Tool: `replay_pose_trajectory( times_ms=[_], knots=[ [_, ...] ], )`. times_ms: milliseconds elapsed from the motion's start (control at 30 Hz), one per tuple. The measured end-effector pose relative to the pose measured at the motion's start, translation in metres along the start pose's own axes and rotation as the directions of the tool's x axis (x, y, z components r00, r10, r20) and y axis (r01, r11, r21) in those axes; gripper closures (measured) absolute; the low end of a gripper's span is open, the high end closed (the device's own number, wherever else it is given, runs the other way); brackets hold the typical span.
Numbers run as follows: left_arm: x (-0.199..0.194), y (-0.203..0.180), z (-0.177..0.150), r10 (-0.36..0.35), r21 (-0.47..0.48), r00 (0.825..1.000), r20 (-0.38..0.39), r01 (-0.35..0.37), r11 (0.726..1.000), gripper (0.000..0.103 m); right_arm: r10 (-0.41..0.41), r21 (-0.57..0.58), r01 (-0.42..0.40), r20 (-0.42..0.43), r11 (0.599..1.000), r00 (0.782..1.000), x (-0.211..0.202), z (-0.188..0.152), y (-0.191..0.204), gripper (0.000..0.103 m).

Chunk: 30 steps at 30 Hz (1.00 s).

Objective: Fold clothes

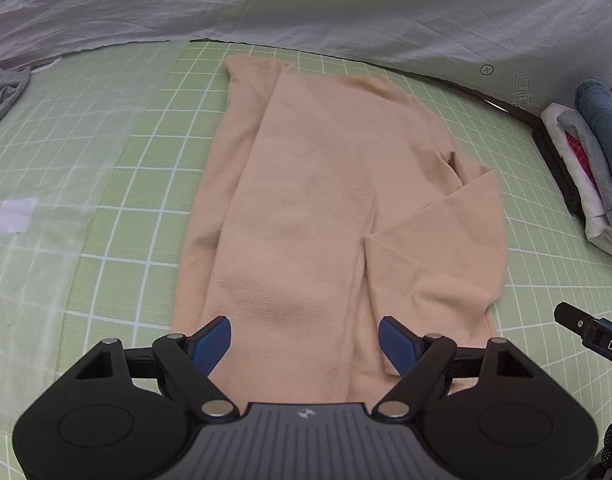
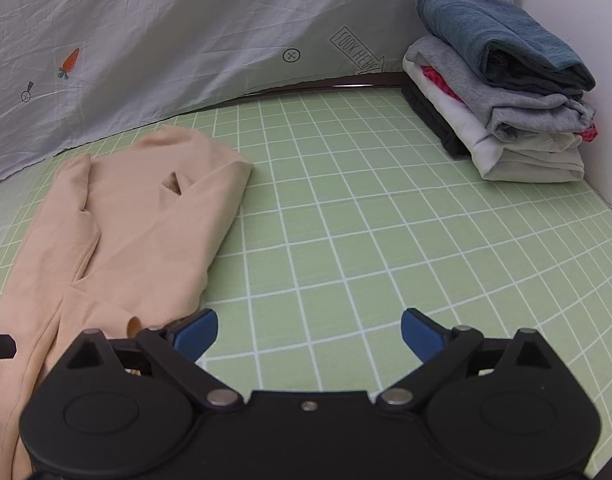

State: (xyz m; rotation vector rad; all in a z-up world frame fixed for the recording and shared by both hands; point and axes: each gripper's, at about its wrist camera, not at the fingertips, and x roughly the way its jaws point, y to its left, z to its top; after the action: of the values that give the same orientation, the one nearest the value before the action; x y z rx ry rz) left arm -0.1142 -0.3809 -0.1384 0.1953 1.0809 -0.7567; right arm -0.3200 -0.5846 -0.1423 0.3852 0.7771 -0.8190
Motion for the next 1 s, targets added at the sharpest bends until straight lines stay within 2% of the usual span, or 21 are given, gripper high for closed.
replay_pose_trajectory(
  times_ms=[133, 167, 300, 467, 633, 867, 900, 933, 967, 1000],
  knots=[
    [0.016, -0.027, 0.004, -0.042, 0.02, 0.999, -0.019, 0.042, 0.999, 0.046, -0.013, 0.003, 0.013, -0.007, 1.0, 1.0, 0.006, 0.002, -0.023, 0.004],
    [0.021, -0.033, 0.004, -0.048, 0.024, 0.998, -0.028, 0.049, 0.999, 0.048, -0.016, 0.003, 0.016, -0.009, 1.0, 1.0, 0.008, 0.002, -0.028, 0.004],
    [0.037, -0.05, 0.004, -0.047, 0.035, 0.997, -0.06, 0.049, 0.998, 0.069, -0.026, 0.015, 0.027, -0.022, 1.0, 0.999, 0.019, 0.005, -0.048, 0.004],
    [0.049, -0.059, 0.009, 0.018, 0.03, 0.998, -0.068, -0.016, 0.999, 0.065, -0.028, 0.031, 0.029, -0.03, 0.999, 0.999, 0.035, 0.012, -0.066, 0.004],
    [0.052, -0.065, 0.011, 0.017, 0.057, 0.997, -0.074, -0.012, 0.998, 0.047, -0.015, 0.05, 0.018, -0.052, 0.999, 0.999, 0.049, 0.014, -0.072, 0.004],
    [0.053, -0.07, 0.006, 0.026, 0.133, 0.998, -0.053, -0.019, 0.991, 0.047, 0.03, 0.021, -0.029, -0.062, 0.999, 0.998, 0.048, 0.006, -0.059, 0.004],
    [0.052, -0.071, 0.006, 0.032, 0.139, 0.998, -0.049, -0.025, 0.99, 0.054, 0.031, 0.017, -0.03, -0.061, 0.999, 0.998, 0.047, 0.005, -0.057, 0.004],
    [0.052, -0.071, 0.006, 0.04, 0.145, 0.998, -0.043, -0.034, 0.989, 0.065, 0.03, 0.015, -0.03, -0.058, 0.999, 0.998, 0.045, 0.004, -0.056, 0.004],
    [0.051, -0.069, 0.006, 0.036, 0.14, 0.999, -0.039, -0.03, 0.99, 0.069, 0.028, 0.016, -0.027, -0.055, 1.0, 0.998, 0.044, 0.003, -0.055, 0.004],
    [0.05, -0.066, 0.007, 0.024, 0.127, 0.999, -0.035, -0.02, 0.992, 0.08, 0.025, 0.017, -0.024, -0.053, 1.0, 0.998, 0.042, 0.003, -0.055, 0.004]
  ],
)
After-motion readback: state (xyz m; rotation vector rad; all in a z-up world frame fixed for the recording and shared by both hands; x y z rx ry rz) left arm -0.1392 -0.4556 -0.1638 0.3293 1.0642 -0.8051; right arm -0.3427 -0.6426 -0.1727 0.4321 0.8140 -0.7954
